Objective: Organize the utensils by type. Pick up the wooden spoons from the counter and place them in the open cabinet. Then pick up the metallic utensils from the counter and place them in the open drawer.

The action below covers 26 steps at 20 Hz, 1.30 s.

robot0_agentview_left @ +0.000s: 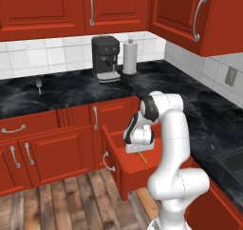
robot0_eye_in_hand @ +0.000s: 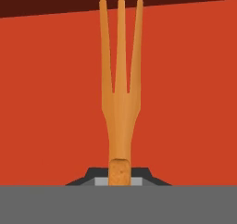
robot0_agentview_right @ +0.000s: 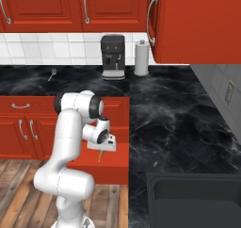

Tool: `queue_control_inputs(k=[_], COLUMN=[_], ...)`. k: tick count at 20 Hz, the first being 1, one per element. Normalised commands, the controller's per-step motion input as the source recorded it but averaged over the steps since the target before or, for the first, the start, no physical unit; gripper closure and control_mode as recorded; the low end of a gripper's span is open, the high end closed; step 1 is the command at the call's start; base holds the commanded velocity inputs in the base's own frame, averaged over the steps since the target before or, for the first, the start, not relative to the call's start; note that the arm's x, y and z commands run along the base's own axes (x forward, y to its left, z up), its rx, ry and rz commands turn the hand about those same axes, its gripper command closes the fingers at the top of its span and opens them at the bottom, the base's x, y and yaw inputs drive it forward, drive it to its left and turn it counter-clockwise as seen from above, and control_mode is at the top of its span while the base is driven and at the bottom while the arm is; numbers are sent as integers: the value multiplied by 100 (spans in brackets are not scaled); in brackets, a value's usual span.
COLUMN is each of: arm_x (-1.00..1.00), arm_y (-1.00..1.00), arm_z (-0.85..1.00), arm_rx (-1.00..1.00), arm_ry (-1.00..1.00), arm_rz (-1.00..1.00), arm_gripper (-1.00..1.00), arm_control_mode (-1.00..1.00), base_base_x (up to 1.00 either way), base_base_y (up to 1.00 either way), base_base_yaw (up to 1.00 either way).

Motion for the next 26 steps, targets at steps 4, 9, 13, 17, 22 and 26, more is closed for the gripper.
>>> queue_control_inputs(k=[4,9,13,17,22,26], arm_x=[27,24,10,-10,-18,-16], arm_y=[2,0,4,0,6,0], arm_z=[-30,-27,-17,1,20,56], arm_rx=[0,0,0,0,-4,-11], arm_ry=[7,7,9,2,0,-5], arm_rz=[-2,-1,0,0,0,0], arm_gripper=[100,100,-100,-100,-100,-100], arm_control_mode=[-100,-100,-100,-100,-100,-100], base_base_x=[0,0,0,0,0,0], base_base_y=[0,0,0,0,0,0], base_base_yaw=[0,0,0,0,0,0])
